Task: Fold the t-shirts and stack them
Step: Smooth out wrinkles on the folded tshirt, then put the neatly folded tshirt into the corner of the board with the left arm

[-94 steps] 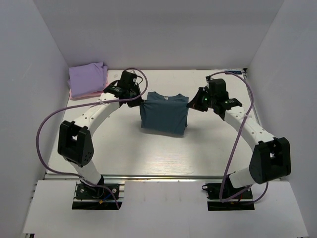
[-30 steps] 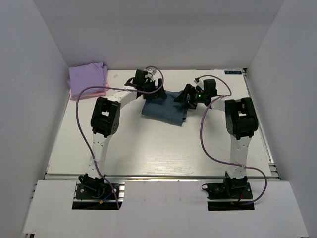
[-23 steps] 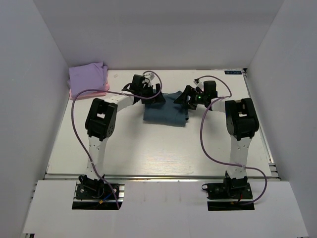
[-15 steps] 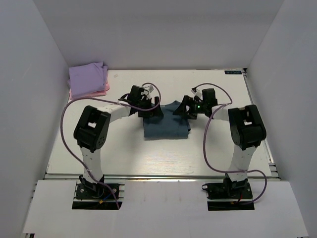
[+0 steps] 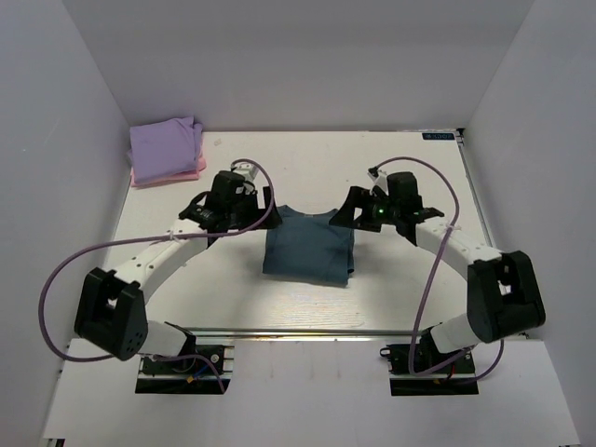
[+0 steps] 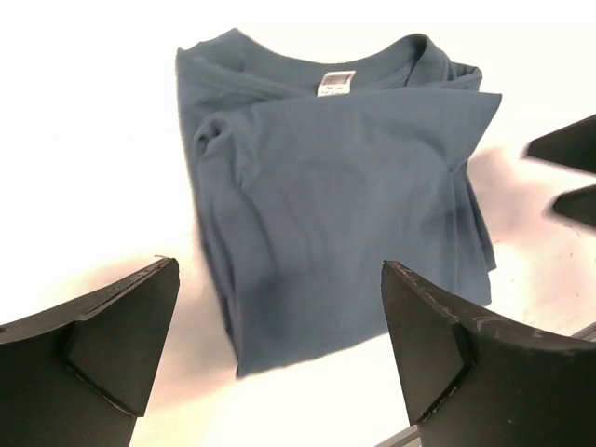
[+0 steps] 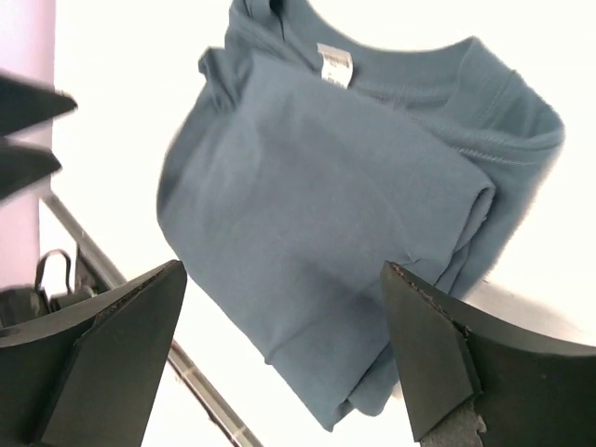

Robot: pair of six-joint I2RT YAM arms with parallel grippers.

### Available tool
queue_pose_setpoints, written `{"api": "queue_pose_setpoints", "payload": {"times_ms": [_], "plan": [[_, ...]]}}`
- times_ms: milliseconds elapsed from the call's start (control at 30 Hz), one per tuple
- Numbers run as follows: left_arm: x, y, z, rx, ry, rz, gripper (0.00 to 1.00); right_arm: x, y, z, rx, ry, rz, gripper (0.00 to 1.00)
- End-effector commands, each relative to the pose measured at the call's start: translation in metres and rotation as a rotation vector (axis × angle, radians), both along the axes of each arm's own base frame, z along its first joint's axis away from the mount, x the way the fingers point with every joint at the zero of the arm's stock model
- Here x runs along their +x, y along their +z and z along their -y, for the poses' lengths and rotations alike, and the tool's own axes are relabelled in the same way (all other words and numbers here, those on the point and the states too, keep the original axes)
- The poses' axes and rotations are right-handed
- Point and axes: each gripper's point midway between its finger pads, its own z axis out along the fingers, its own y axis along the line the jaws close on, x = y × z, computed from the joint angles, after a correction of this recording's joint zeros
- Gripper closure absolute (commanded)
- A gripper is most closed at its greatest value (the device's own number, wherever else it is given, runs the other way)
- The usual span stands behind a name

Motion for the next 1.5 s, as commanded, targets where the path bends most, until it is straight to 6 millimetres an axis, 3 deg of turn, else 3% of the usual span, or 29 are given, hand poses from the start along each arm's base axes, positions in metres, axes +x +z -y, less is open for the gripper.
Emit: {"api": "queue_pose_setpoints", "payload": {"times_ms": [0,233,400,533,600,900,1000,1100,1167,1200,1267,1300,1400,1433,1467], "plan": [[-0.021,-0.019,-0.020,0.057,0.044,-0.055,0.00,0.003,0.015,0.014,-0.031,-0.096,0.037,0.10],[-0.037,-0.057,-0.002,0.066,-0.087,-0.158,0.00,-0.012,0.019,0.029,-0.065,-0.155,0.037,0.10],[-0.052,-0.087,0.006,0.094,-0.134,-0.209,0.03,-0.020,0.011,0.040,-0.108,-0.182,0.020,0.10],[-0.050,-0.114,-0.005,0.181,-0.094,-0.249,0.12,-0.026,0.007,0.042,-0.105,-0.193,0.010,0.10],[-0.054,-0.124,0.000,0.207,-0.112,-0.270,0.15,-0.027,0.008,0.043,-0.107,-0.196,0.015,0.10],[-0.055,-0.151,-0.003,0.373,-0.074,-0.295,0.18,-0.034,-0.005,0.049,-0.136,-0.220,-0.005,0.10],[-0.054,-0.160,0.008,0.347,-0.101,-0.320,0.25,-0.035,-0.008,0.052,-0.140,-0.224,-0.011,0.10],[-0.056,-0.169,0.016,0.327,-0.118,-0.336,0.47,-0.037,-0.010,0.053,-0.148,-0.220,-0.012,0.10],[-0.058,-0.172,0.018,0.320,-0.126,-0.346,0.55,-0.039,-0.011,0.053,-0.148,-0.218,-0.015,0.10],[-0.056,-0.170,0.022,0.309,-0.131,-0.342,0.62,-0.038,-0.011,0.053,-0.150,-0.216,-0.008,0.10],[-0.056,-0.174,0.026,0.298,-0.157,-0.351,0.96,-0.038,-0.010,0.053,-0.151,-0.214,-0.003,0.10],[-0.054,-0.173,0.027,0.298,-0.165,-0.339,1.00,-0.038,-0.009,0.054,-0.152,-0.213,0.002,0.10],[-0.038,-0.156,0.030,0.310,-0.146,-0.283,1.00,-0.037,-0.004,0.055,-0.150,-0.218,0.018,0.10],[-0.019,-0.142,0.026,0.356,-0.117,-0.213,1.00,-0.036,0.000,0.057,-0.153,-0.228,0.036,0.10],[-0.016,-0.138,0.017,0.412,-0.097,-0.213,1.00,-0.036,0.003,0.059,-0.152,-0.239,0.047,0.10]]}}
